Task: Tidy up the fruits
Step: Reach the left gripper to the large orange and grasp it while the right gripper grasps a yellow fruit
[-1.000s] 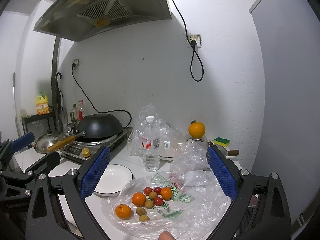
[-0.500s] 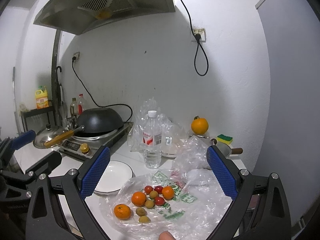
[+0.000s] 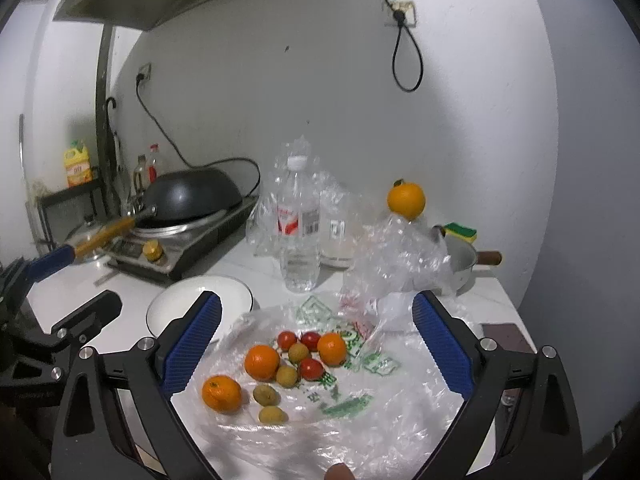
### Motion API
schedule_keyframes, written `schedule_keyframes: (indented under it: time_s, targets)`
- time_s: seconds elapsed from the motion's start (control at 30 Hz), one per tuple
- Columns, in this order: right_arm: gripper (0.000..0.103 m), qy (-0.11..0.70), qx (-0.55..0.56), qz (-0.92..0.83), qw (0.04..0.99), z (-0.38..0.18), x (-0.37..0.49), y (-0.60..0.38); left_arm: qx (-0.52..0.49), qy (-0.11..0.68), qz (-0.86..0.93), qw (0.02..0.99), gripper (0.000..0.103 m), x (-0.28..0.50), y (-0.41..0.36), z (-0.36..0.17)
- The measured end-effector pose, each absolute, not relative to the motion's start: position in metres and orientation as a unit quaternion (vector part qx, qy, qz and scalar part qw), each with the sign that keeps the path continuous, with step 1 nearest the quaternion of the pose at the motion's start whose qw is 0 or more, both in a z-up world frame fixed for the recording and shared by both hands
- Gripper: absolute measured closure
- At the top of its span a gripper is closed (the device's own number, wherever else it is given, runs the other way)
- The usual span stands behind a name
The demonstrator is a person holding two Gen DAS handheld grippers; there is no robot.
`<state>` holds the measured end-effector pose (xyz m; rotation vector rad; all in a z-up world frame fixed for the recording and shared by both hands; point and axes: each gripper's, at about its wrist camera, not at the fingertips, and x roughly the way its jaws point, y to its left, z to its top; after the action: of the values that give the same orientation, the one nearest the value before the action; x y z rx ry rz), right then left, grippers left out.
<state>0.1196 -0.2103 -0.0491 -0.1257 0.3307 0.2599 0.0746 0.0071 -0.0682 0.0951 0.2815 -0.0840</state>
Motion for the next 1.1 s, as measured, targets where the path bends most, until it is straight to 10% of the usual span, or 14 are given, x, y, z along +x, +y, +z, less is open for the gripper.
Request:
schedule_keyframes:
  time_s: [0.5,1.1]
  targets:
    - [0.064,0.279,-0.081,0.174,0.941,-0.125,0.158,-0.208,0.075,0.221,-0.087,0.968,0.038,0.120,-0.008,-0.127]
    - [0.065,0.370,-0.077,0.237,0.895,-0.174,0.170,-0.191,0.093,0.283,-0.135,0.945,0.053,0.128,-0.019,-0.163]
